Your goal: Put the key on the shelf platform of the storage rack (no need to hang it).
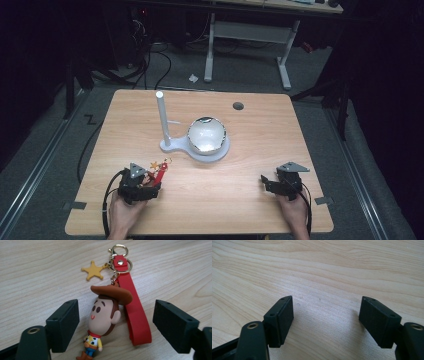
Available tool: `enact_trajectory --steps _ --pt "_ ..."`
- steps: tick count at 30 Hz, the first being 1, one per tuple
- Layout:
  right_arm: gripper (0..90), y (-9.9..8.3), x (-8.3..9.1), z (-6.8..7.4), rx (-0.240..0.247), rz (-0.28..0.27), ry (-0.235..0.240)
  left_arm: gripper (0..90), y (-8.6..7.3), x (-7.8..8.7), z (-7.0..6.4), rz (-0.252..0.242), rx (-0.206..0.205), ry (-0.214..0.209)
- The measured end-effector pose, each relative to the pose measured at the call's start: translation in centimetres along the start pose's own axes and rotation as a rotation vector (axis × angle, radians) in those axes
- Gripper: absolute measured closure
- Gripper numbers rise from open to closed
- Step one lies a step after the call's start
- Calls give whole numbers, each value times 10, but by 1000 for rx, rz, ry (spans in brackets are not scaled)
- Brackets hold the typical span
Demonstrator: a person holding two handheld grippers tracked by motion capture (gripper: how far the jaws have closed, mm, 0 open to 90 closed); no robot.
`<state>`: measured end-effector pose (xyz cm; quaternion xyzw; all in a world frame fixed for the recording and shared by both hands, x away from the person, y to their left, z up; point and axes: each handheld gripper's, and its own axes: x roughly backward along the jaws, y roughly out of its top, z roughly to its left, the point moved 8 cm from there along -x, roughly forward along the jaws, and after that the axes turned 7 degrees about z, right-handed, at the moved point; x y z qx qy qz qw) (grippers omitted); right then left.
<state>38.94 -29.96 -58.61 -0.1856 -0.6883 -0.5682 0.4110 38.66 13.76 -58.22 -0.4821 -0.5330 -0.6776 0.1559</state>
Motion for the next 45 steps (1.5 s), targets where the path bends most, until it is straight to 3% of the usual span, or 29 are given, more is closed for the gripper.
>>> enact_trajectory --steps 9,15,27,29,30,31,35,45 --pt "281 0 0 0 0 0 0 352 -1 -2 1 -4 -9 15" --pt "281 0 0 0 -1 0 0 508 1 -1 3 -3 -7 20" --pt "281 0 0 0 0 0 0 545 1 -1 3 -11 -13 4" --pt "281 0 0 0 0 0 0 590 1 0 3 -22 -16 8" --pt "281 0 0 0 0 0 0 661 2 2 3 -41 -10 -5" --pt "281 0 0 0 0 0 0 675 3 4 4 -48 1 -17" --pt "281 0 0 0 0 0 0 678 4 5 3 -37 -15 -14" --pt "281 0 0 0 0 0 1 680 15 22 -4 -73 -54 -29"
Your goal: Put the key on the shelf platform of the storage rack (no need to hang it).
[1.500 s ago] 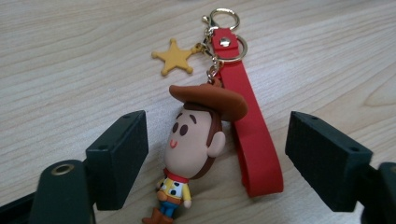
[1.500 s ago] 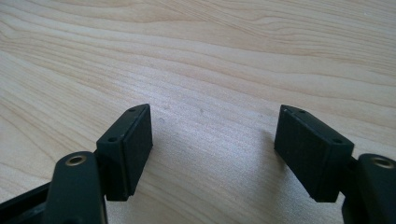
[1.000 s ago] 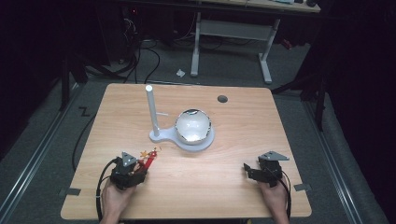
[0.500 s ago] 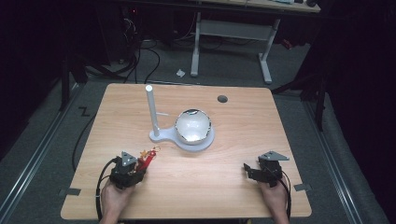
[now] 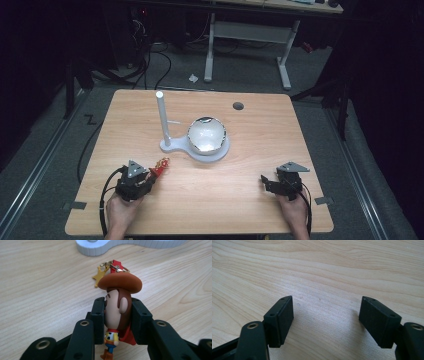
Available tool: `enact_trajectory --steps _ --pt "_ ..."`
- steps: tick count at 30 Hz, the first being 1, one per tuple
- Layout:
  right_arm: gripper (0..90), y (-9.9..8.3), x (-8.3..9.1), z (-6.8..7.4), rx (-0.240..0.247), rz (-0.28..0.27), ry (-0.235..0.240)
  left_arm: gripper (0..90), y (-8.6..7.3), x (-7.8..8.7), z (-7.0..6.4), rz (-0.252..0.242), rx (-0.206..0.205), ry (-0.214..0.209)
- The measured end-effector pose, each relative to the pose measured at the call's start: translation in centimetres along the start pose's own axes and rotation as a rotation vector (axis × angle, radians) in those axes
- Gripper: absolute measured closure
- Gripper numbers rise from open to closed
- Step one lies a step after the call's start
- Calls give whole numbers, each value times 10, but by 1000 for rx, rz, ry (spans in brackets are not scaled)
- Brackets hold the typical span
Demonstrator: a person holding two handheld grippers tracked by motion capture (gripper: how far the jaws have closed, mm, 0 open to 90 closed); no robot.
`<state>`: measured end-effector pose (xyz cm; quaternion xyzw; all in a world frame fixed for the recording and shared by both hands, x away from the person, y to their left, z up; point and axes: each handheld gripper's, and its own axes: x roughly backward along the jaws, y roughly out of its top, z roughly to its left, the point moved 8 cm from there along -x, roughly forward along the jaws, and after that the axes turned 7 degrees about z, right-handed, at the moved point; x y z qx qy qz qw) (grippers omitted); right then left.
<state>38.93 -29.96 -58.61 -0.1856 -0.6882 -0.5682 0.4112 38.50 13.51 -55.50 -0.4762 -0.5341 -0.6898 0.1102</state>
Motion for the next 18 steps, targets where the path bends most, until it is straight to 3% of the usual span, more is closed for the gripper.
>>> enact_trajectory --steps 18 --pt "281 0 0 0 0 0 0 681 22 31 -10 -63 -17 -72"
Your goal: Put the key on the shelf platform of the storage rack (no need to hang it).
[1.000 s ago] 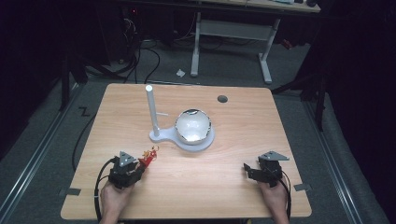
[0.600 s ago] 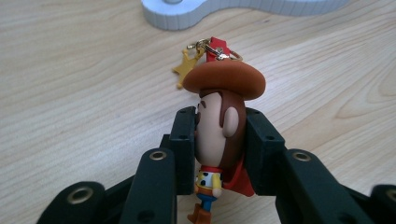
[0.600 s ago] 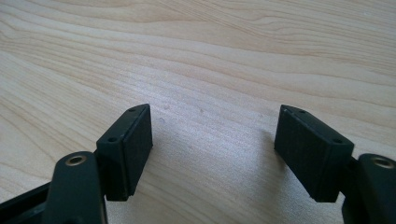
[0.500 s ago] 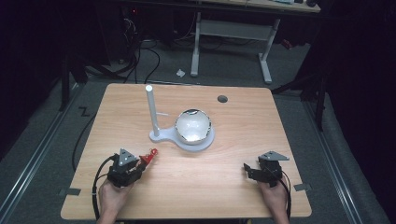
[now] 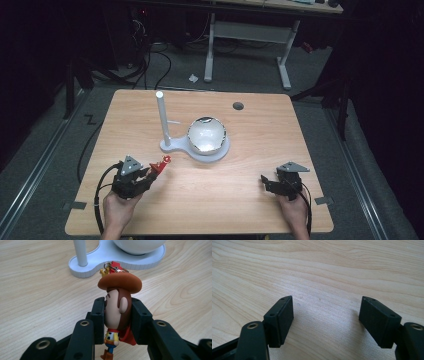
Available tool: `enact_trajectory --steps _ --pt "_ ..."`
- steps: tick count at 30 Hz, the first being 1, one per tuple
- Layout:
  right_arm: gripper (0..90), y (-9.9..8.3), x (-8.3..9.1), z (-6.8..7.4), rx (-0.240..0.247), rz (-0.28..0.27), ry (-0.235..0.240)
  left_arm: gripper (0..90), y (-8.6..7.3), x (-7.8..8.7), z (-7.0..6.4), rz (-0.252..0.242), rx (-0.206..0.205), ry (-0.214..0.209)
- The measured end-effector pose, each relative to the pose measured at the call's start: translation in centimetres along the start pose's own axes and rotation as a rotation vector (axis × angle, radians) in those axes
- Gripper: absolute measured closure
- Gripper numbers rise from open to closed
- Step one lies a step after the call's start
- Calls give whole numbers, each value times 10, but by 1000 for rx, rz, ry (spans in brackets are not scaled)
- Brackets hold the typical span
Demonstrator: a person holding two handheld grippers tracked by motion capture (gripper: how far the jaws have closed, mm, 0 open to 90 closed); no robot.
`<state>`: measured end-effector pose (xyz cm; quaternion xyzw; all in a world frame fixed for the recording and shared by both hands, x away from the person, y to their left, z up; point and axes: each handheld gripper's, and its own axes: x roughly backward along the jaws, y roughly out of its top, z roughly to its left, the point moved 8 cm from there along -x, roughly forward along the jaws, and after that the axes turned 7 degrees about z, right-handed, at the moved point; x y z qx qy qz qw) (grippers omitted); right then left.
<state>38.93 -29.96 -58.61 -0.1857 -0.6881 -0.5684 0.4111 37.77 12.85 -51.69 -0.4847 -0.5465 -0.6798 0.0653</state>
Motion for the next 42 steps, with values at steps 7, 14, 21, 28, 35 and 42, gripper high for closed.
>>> enact_trajectory --steps 7,14,21,28,35,42 --pt "281 0 0 0 0 0 0 680 10 10 -8 -22 -13 -31" --pt "281 0 0 0 0 0 0 680 20 18 -15 -43 -29 -57" --pt "281 0 0 0 0 0 0 680 30 24 -22 -64 -45 -81" --pt "281 0 0 0 0 0 0 680 38 29 -26 -78 -51 -108" --pt "281 0 0 0 0 0 0 680 48 32 -29 -86 -74 -120" --pt "281 0 0 0 0 0 0 680 61 30 -34 -89 -90 -146"
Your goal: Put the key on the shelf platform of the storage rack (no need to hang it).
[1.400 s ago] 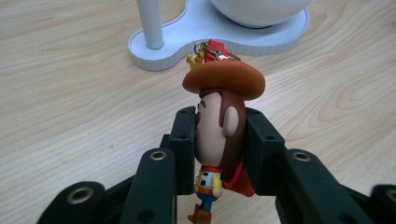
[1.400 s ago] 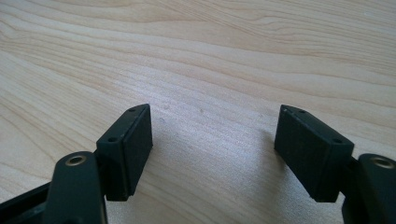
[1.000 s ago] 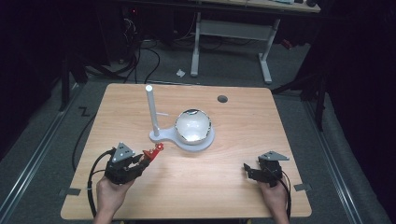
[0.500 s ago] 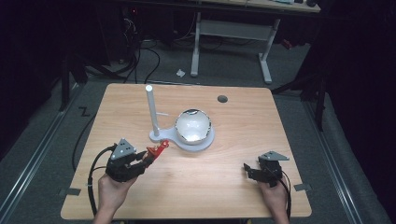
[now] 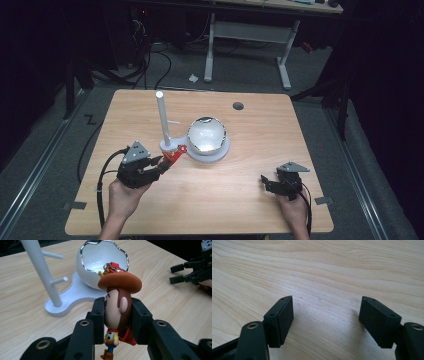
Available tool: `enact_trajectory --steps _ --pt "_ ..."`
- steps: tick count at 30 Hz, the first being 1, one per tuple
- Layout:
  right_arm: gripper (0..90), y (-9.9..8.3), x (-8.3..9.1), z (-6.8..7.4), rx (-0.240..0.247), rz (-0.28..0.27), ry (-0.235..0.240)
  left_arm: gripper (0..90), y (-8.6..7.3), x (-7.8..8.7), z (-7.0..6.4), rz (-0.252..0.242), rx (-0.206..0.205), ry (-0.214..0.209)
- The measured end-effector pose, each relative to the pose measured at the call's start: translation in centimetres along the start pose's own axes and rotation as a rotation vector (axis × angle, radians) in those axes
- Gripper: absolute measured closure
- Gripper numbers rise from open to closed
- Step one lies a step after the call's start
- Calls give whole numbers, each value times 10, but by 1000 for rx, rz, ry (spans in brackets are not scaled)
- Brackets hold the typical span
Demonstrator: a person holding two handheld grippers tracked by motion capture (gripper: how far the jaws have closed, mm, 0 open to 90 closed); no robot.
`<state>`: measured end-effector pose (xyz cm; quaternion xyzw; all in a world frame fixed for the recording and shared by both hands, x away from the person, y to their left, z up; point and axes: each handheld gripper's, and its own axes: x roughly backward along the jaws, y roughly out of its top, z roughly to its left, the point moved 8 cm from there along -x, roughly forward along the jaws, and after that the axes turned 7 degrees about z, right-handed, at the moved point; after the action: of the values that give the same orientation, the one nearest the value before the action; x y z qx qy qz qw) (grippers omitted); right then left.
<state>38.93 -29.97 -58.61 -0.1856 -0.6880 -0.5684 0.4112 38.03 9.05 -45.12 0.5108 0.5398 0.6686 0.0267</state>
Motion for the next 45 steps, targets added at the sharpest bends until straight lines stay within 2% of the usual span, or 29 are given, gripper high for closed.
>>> enact_trajectory --steps 22,45 --pt "281 0 0 0 -1 1 0 680 43 -21 -10 11 -70 -41" --pt "281 0 0 0 -1 1 0 680 68 -59 -7 59 -87 -38"
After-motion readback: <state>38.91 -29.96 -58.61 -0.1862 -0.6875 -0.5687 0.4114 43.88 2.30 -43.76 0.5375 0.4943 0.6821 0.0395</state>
